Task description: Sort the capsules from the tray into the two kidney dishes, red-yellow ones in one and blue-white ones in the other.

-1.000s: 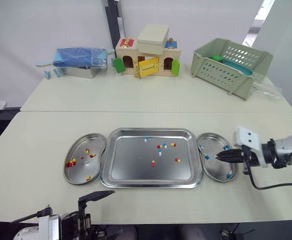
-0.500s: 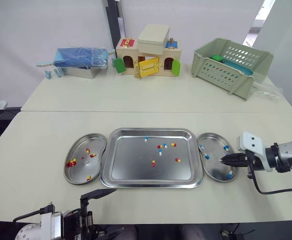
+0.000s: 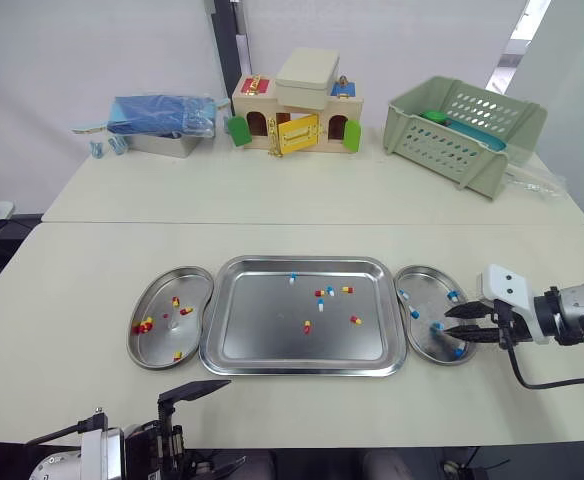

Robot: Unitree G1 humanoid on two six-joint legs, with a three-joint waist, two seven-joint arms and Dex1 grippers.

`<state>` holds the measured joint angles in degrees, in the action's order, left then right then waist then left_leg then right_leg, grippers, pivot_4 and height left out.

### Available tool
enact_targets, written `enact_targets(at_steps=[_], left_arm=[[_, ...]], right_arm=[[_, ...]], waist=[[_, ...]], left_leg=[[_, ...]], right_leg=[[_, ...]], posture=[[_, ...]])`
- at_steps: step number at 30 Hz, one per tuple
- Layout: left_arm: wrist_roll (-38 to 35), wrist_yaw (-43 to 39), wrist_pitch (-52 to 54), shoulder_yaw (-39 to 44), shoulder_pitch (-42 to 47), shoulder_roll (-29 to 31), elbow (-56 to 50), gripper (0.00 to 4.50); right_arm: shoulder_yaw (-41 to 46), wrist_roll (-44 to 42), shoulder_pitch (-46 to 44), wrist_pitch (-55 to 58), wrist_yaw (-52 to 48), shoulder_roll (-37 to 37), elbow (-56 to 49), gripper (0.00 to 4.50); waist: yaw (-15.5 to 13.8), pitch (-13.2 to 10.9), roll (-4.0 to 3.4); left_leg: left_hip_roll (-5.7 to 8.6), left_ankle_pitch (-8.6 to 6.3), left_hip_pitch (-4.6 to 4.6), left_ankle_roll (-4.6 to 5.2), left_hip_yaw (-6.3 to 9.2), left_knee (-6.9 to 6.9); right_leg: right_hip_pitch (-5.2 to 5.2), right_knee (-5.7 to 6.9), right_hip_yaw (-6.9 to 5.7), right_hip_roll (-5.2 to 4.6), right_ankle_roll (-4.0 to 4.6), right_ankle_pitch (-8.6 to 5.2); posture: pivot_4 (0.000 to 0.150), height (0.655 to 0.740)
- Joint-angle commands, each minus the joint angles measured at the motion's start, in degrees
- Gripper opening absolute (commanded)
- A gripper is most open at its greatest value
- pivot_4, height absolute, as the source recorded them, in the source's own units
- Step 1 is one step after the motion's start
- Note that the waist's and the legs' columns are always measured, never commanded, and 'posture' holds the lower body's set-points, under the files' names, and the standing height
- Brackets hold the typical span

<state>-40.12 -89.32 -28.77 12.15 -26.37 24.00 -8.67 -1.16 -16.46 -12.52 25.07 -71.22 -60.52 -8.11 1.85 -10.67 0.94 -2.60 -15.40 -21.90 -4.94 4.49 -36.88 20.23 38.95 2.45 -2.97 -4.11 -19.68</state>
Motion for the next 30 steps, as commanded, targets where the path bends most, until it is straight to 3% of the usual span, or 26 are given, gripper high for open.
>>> enact_targets(at_steps=[1, 6, 11, 16, 20, 24, 30], left_arm=[[-0.7, 0.1, -0.9, 0.4, -0.9, 0.2, -0.2, 4.50], [-1.4, 0.9, -0.4, 1.1, -2.0, 0.4, -0.6, 4.50], [-1.7, 8.6, 5.5, 4.7, -4.3, 3.2, -5.7, 4.50], [-3.5, 24.2, 21.2, 13.9, -5.9, 11.6, -12.6, 4.50], [-8.1, 33.4, 36.7, 23.6, -4.9, 20.4, -11.8, 4.50], [-8.6, 33.9, 46.8, 29.8, -4.2, 27.1, -5.8, 4.50], [-0.8, 31.8, 48.3, 32.3, 2.2, 34.9, 9.9, 4.50]], right_arm=[[1.7, -0.4, -1.1, -0.6, -0.5, -0.9, -0.3, 2.84], [4.4, -3.4, -0.3, 1.2, -0.8, -0.9, -0.7, 4.47], [10.6, -8.3, 1.1, 3.7, -1.6, -0.9, 0.0, 4.49], [18.9, -12.5, 4.1, 5.3, -2.6, -1.2, 2.4, 4.49], [22.9, -11.3, 8.4, 2.2, -4.5, -2.5, 6.9, 4.49], [24.2, -9.3, 10.7, -4.1, -5.0, -1.9, 11.1, 4.49], [23.2, -6.7, 10.4, -11.3, -4.8, -1.3, 19.6, 4.49]], waist=[[0.0, 0.0, 0.00], [0.0, 0.0, 0.00], [0.0, 0.0, 0.02], [-0.2, 0.0, 0.08], [-0.2, -0.1, 0.06], [0.1, -0.1, -0.02], [0.5, -0.1, -0.07]], left_leg=[[0.00, 0.00, 0.00, 0.00, 0.00, 0.00], [0.00, 0.00, 0.00, 0.00, 0.00, 0.00], [0.00, 0.00, 0.00, 0.00, 0.02, 0.00], [-0.01, 0.00, -0.01, 0.00, 0.06, -0.01], [0.00, 0.00, 0.01, 0.01, 0.02, 0.00], [0.00, 0.00, 0.06, 0.01, -0.01, 0.02], [-0.01, 0.00, 0.08, 0.00, -0.03, 0.08]], right_leg=[[0.00, 0.00, 0.00, 0.00, 0.00, 0.00], [0.00, 0.00, 0.00, 0.00, 0.00, 0.00], [-0.01, 0.00, -0.01, 0.00, 0.00, 0.00], [-0.05, 0.00, -0.05, 0.00, -0.01, 0.00], [-0.03, -0.01, -0.02, -0.02, -0.01, 0.00], [-0.03, 0.03, 0.00, 0.00, 0.00, -0.01], [0.01, 0.04, 0.00, 0.02, 0.02, -0.02]], posture=[[0.150, 0.7400], [0.150, 0.7400], [0.150, 0.7400], [0.150, 0.7400], [0.150, 0.7400], [0.150, 0.7400], [0.150, 0.7400]])
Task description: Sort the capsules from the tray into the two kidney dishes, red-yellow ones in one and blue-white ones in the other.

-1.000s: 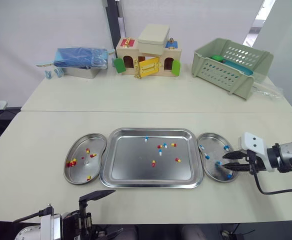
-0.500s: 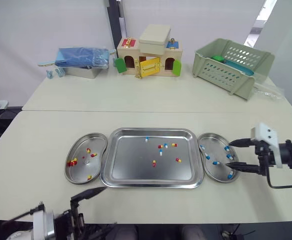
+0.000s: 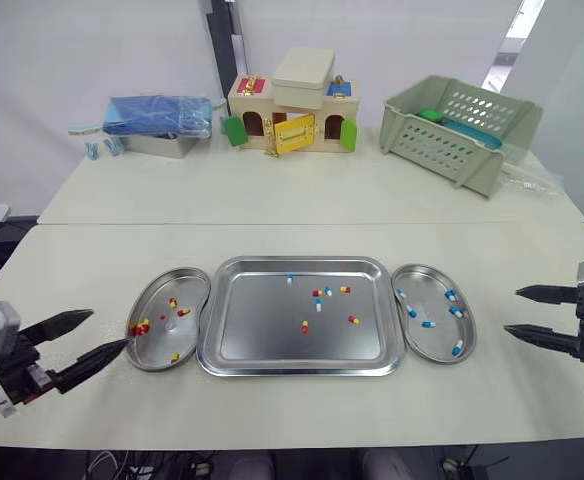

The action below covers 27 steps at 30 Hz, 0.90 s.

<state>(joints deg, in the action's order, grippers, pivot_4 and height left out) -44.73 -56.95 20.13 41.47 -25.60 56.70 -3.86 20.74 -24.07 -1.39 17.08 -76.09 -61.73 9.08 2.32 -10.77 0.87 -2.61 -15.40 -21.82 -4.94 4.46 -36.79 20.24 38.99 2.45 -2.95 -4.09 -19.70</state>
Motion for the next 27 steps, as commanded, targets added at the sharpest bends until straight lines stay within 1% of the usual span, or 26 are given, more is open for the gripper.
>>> enact_targets(at_steps=[1, 5, 8, 13, 20, 25, 27], left_arm=[[5.5, -1.2, -1.3, 2.6, 2.0, 2.8, 6.9, 4.50], [9.5, -2.7, -3.1, 1.7, 5.6, 4.1, 12.6, 4.50], [11.3, -3.5, -3.4, 1.2, 8.2, 4.1, 14.0, 4.50], [13.4, -4.3, -3.2, 0.5, 10.6, 3.2, 14.0, 4.50], [15.0, -5.1, -3.2, 0.3, 11.4, 2.1, 13.4, 4.50], [15.3, -6.9, -6.9, 0.8, 12.5, 1.0, 13.3, 4.50], [14.7, -8.5, -8.9, 0.8, 11.7, -0.6, 10.7, 4.50]], right_arm=[[1.1, 1.1, -1.1, -3.8, 0.2, 0.1, 3.2, 4.49], [0.1, 1.9, -1.7, -4.8, 0.1, -0.2, 4.7, 4.49], [-0.2, 2.4, -1.7, -5.2, -0.2, -0.4, 5.2, 4.49], [-0.3, 2.5, -1.7, -5.2, -0.2, -0.3, 5.2, 4.49], [-0.2, 2.6, -0.9, -5.6, -0.2, -0.3, 5.3, 4.49], [-0.7, 1.8, -2.2, -4.6, -0.1, 0.0, 3.9, 4.49], [-1.4, 0.9, -4.0, -3.5, 0.0, 0.1, 2.0, 4.49]], waist=[[0.0, 0.0, 0.00], [0.2, 0.0, -0.04], [0.2, 0.0, -0.04], [0.2, 0.0, -0.03], [0.2, 0.0, -0.04], [0.2, 0.0, -0.04], [0.3, 0.0, -0.05]], left_leg=[[0.00, 0.00, -0.02, 0.00, -0.01, 0.00], [0.00, 0.00, -0.01, -0.01, -0.08, 0.05], [-0.01, 0.00, -0.01, -0.01, -0.07, 0.07], [-0.01, 0.00, -0.02, -0.01, -0.07, 0.07], [-0.02, 0.00, -0.01, -0.01, -0.07, 0.07], [-0.02, 0.00, -0.02, -0.01, -0.07, 0.06], [-0.02, 0.01, -0.01, -0.01, -0.08, 0.06]], right_leg=[[0.01, -0.01, 0.01, 0.00, 0.00, 0.00], [0.05, -0.03, 0.07, -0.01, 0.00, 0.00], [0.05, 0.00, 0.04, -0.01, 0.00, 0.00], [0.04, -0.01, 0.04, -0.02, 0.00, 0.00], [0.05, 0.00, 0.05, -0.02, 0.00, 0.00], [0.04, 0.00, 0.05, -0.02, 0.00, 0.00], [0.04, 0.00, 0.06, -0.03, 0.00, 0.00]], posture=[[0.150, 0.7400], [0.150, 0.7400], [0.150, 0.7400], [0.150, 0.7400], [0.150, 0.7400], [0.150, 0.7400], [0.150, 0.7400]])
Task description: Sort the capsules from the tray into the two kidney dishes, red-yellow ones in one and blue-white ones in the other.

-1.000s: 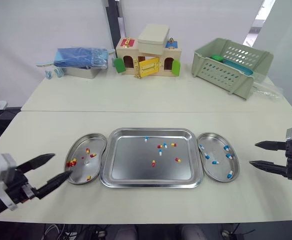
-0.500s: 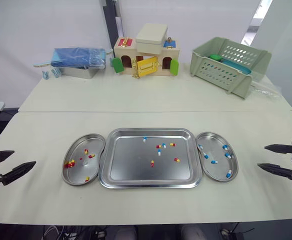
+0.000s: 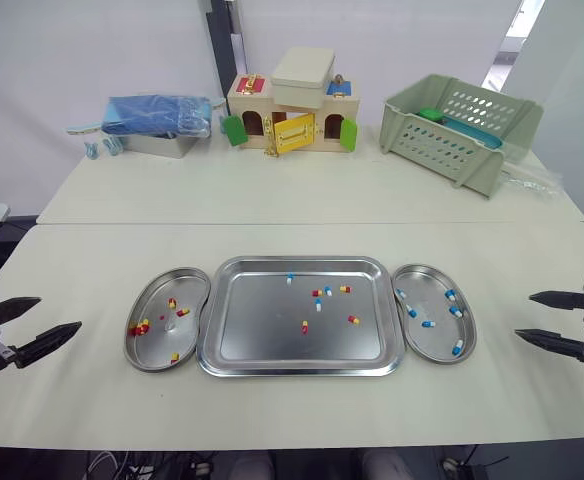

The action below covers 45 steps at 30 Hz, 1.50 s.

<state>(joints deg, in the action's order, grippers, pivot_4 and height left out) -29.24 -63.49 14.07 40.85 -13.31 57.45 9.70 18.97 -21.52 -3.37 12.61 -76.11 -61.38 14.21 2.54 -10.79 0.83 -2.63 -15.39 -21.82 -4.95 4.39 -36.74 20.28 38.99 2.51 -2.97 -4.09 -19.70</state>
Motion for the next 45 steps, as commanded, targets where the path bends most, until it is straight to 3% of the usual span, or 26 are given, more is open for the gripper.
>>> enact_targets(at_steps=[1, 5, 11, 14, 17, 22, 31, 36, 39, 42, 45], left_arm=[[-1.6, -2.7, -3.1, 1.5, -1.4, -2.5, -5.1, 4.50], [-8.0, -6.8, -1.3, 1.4, -6.3, -8.1, -17.0, 4.50], [-12.0, -8.0, -2.3, -1.9, -15.6, -17.7, -30.3, 4.50], [-10.9, -7.0, -9.1, -7.1, -20.2, -28.4, -35.2, 4.50], [-8.4, -7.7, -16.6, -10.7, -23.0, -36.1, -35.2, 4.50], [-6.8, -9.6, -27.8, -13.5, -24.3, -42.8, -30.9, 4.50], [-6.5, -7.0, -38.5, -18.7, -26.8, -49.7, -29.8, 4.50], [-6.8, -6.4, -40.9, -20.5, -27.8, -49.3, -29.1, 4.50], [-6.6, -4.7, -41.4, -21.3, -27.9, -49.2, -29.2, 4.50], [-5.9, -2.6, -41.5, -22.5, -28.1, -48.9, -30.5, 4.50], [-5.3, -0.1, -41.4, -23.7, -28.5, -48.5, -32.2, 4.50]], right_arm=[[-0.1, -2.2, -3.0, 1.9, 0.0, -0.1, -4.3, 4.49], [-3.3, -4.8, -8.8, 7.0, 0.8, 1.6, -10.4, 4.49], [-9.5, -8.0, -14.8, 15.5, 3.5, 4.8, -21.3, 4.49], [-15.8, -8.5, -19.3, 21.0, 6.7, 7.8, -27.4, 4.49], [-21.7, -5.1, -24.3, 22.1, 10.4, 12.3, -28.6, 4.49], [-31.4, -1.5, -33.8, 26.6, 14.7, 21.1, -26.7, 4.49], [-42.8, 7.4, -42.8, 24.6, 21.1, 37.1, -14.5, 4.49], [-44.8, 11.2, -46.2, 21.3, 22.4, 42.6, -6.3, 4.49], [-45.6, 13.6, -48.0, 18.6, 23.3, 45.9, -0.7, 3.97], [-45.8, 15.8, -49.2, 16.9, 23.8, 48.1, 3.3, 3.01], [-45.9, 17.7, -49.9, 14.7, 24.1, 49.8, 7.5, 3.01]], waist=[[0.1, 0.0, -0.01], [0.7, 0.0, 0.01], [0.3, 0.0, 0.00], [0.1, 0.0, -0.01], [0.0, 0.0, 0.12], [-0.6, 0.0, 0.11], [-0.5, 0.1, 0.11], [0.2, 0.1, 0.10], [0.6, 0.1, 0.10], [0.8, 0.1, 0.10], [0.8, 0.1, 0.10]], left_leg=[[0.00, 0.00, 0.00, 0.00, -0.01, 0.00], [-0.05, 0.00, -0.01, -0.01, -0.04, -0.01], [-0.03, 0.00, -0.05, -0.01, 0.00, -0.06], [0.02, 0.00, -0.06, 0.00, -0.01, -0.10], [0.00, 0.00, -0.05, 0.00, 0.02, -0.15], [0.03, 0.00, -0.07, 0.00, 0.04, -0.17], [0.04, -0.01, -0.19, 0.00, 0.06, -0.16], [0.05, -0.01, -0.18, 0.00, 0.01, -0.16], [0.04, -0.01, -0.20, 0.01, 0.01, -0.13], [0.03, -0.01, -0.18, 0.01, 0.03, -0.12], [0.04, -0.01, -0.21, 0.01, 0.02, -0.12]], right_leg=[[0.00, 0.00, 0.01, 0.00, 0.00, 0.00], [0.00, 0.01, 0.03, 0.00, 0.00, 0.00], [-0.01, -0.01, 0.00, -0.03, -0.01, 0.01], [-0.03, -0.02, 0.02, -0.07, -0.02, 0.01], [-0.04, -0.02, 0.01, -0.04, -0.04, 0.03], [-0.01, -0.02, 0.00, -0.03, -0.03, 0.03], [0.11, -0.02, -0.02, -0.06, -0.03, 0.03], [0.12, -0.02, 0.03, -0.06, -0.03, 0.04], [0.17, -0.02, 0.03, -0.05, -0.03, 0.03], [0.19, 0.02, 0.03, -0.03, -0.03, 0.03], [0.19, 0.01, 0.03, -0.04, -0.03, 0.03]], posture=[[0.150, 0.7400], [0.150, 0.7400], [0.150, 0.7400], [0.150, 0.7400], [0.150, 0.7400], [0.150, 0.7400], [0.150, 0.7400], [0.150, 0.7400], [0.150, 0.7400], [0.150, 0.7400], [0.150, 0.7400]])
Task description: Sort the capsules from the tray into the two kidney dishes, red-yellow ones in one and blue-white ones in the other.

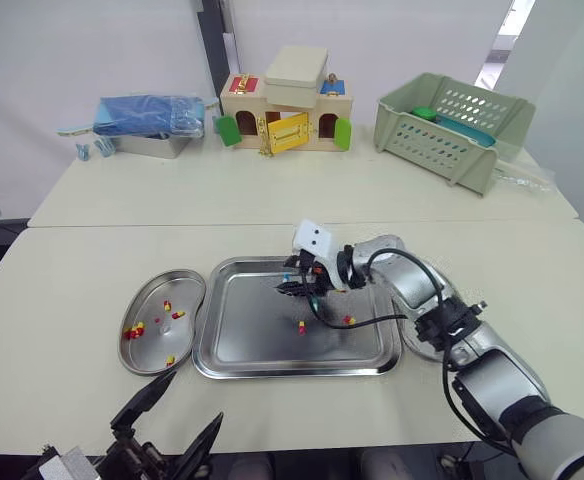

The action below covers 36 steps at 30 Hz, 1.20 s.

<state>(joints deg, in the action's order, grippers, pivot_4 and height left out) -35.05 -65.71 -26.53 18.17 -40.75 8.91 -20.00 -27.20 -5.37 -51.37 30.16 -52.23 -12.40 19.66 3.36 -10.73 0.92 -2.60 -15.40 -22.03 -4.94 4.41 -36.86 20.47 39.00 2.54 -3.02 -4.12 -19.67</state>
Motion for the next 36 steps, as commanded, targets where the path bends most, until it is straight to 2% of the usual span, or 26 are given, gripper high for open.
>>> enact_targets(at_steps=[1, 11, 27, 31, 36], left_arm=[[0.7, 2.9, -0.7, -1.3, -1.2, 0.3, -3.0, 4.50], [1.1, 6.8, -0.6, -2.8, -1.8, 2.9, -4.3, 4.50], [1.1, 8.4, -1.4, -3.8, -1.1, 4.6, -3.0, 4.50], [1.0, 8.3, -1.8, -3.9, -1.0, 4.8, -2.5, 4.50], [1.0, 7.8, -2.7, -4.3, -1.3, 4.7, -1.6, 4.50]], right_arm=[[0.2, 2.2, -2.1, -3.8, 0.2, 1.4, 3.5, 3.01], [1.7, 5.9, -4.8, -8.3, 2.0, 5.4, 13.9, 3.01], [1.1, 9.3, -3.7, -7.2, -1.2, 4.9, 13.8, 3.01], [1.6, 9.0, -3.6, -7.1, -1.7, 5.0, 13.1, 2.19], [1.8, 8.9, -3.4, -6.9, -1.7, 5.0, 12.5, 2.19]], waist=[[0.0, 0.0, 0.00], [0.0, 0.0, -0.01], [0.0, 0.0, -0.01], [0.0, 0.0, -0.02], [0.0, 0.0, -0.02]], left_leg=[[0.00, 0.00, 0.00, 0.00, 0.00, 0.00], [-0.03, 0.00, 0.02, 0.00, 0.01, 0.01], [-0.03, 0.00, 0.02, 0.00, 0.01, 0.00], [-0.03, 0.00, 0.02, 0.00, 0.01, 0.00], [-0.03, 0.00, 0.02, 0.00, 0.01, 0.01]], right_leg=[[0.00, 0.00, 0.00, 0.00, 0.00, 0.00], [0.03, 0.06, -0.01, 0.04, 0.01, 0.00], [0.02, 0.07, -0.01, 0.04, 0.00, 0.00], [0.02, 0.06, -0.01, 0.04, 0.01, 0.00], [0.03, 0.06, -0.01, 0.04, 0.01, 0.00]], posture=[[0.150, 0.7400], [0.150, 0.7400], [0.150, 0.7400], [0.150, 0.7400], [0.150, 0.7400]])
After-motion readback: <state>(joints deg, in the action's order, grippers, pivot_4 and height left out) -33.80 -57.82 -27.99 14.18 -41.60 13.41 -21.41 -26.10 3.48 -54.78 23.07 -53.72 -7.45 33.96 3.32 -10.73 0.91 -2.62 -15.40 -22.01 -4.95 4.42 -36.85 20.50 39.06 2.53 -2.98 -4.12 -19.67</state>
